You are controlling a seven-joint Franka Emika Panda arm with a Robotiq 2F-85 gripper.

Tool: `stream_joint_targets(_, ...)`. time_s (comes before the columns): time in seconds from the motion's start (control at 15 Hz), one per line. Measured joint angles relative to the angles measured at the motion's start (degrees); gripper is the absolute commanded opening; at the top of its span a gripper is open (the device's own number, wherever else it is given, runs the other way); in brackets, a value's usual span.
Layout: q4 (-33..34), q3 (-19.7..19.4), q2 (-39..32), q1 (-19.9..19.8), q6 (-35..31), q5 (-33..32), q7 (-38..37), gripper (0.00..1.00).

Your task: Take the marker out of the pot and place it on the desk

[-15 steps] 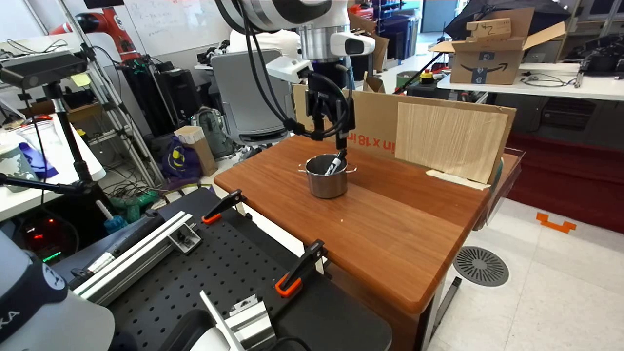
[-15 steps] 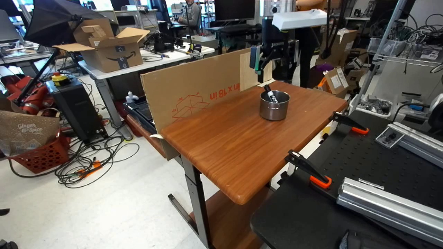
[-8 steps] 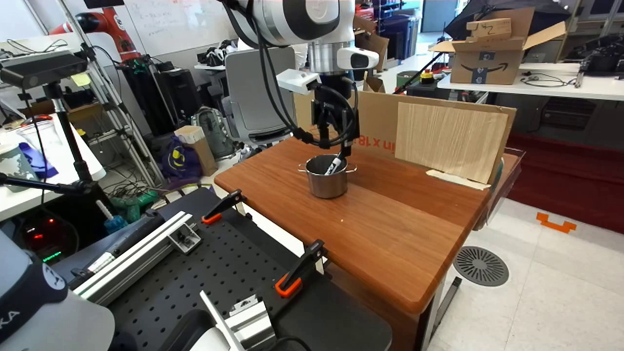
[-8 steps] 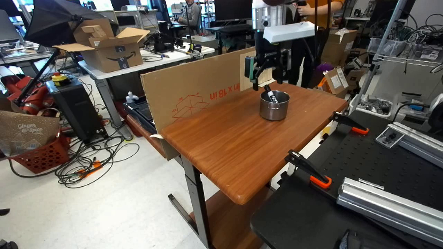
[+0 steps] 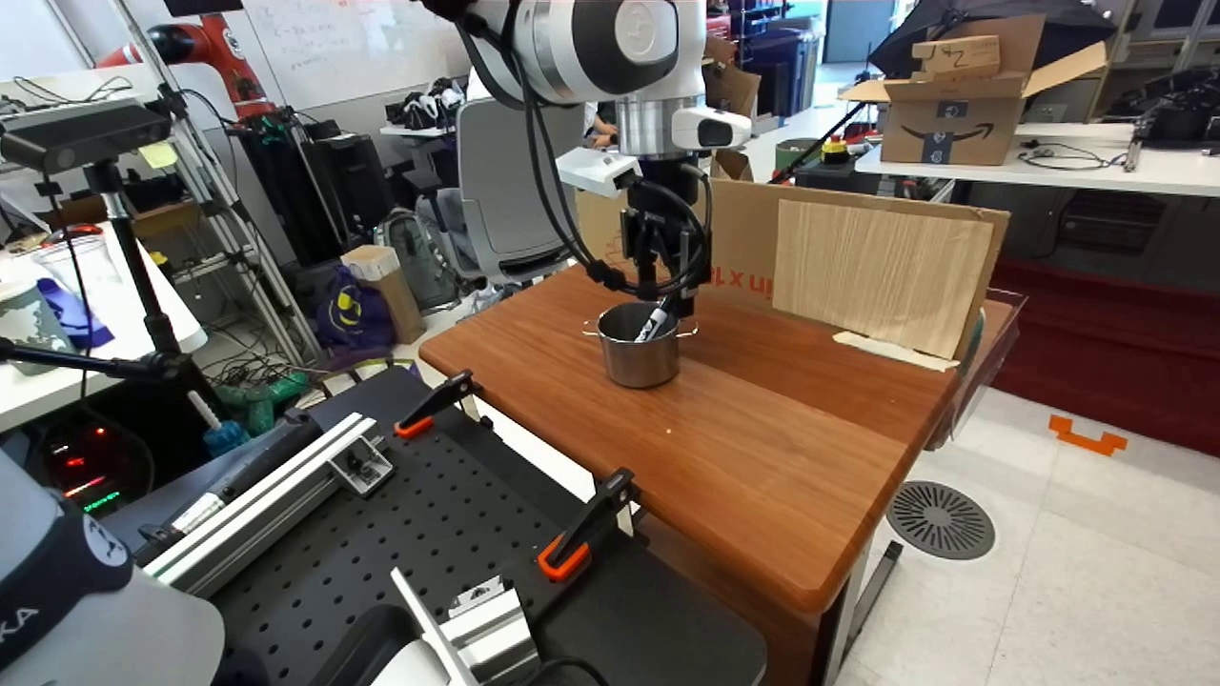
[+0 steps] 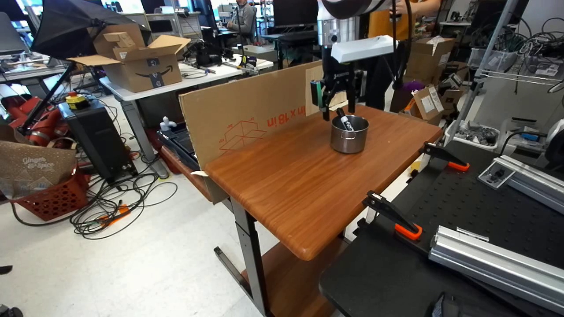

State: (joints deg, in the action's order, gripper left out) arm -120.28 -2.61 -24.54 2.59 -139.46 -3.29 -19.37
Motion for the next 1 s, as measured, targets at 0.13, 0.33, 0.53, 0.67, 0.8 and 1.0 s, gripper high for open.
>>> stream_joint_targets(0.13, 0.3, -0.1, -0.3, 0.1, 0.0, 0.0, 0.0, 0.37)
stream_joint_targets(0.33, 1.0, -0.2, -0.4, 0.3, 0.0, 0.0, -0.1, 0.16)
stream_joint_targets(0.53, 1.5, -0.2, -0.4, 0.7, 0.1, 0.0, -0.4, 0.00)
stream_joint_targets(0.67, 1.7, -0.3, -0.5, 0.9, 0.1, 0.0, -0.5, 0.05)
stream_joint_targets(0.8, 1.7, -0.3, -0.5, 0.9, 0.1, 0.0, -0.5, 0.05)
stream_joint_targets(1.0, 1.8, -0.3, -0.5, 0.9, 0.2, 0.0, -0.5, 0.05)
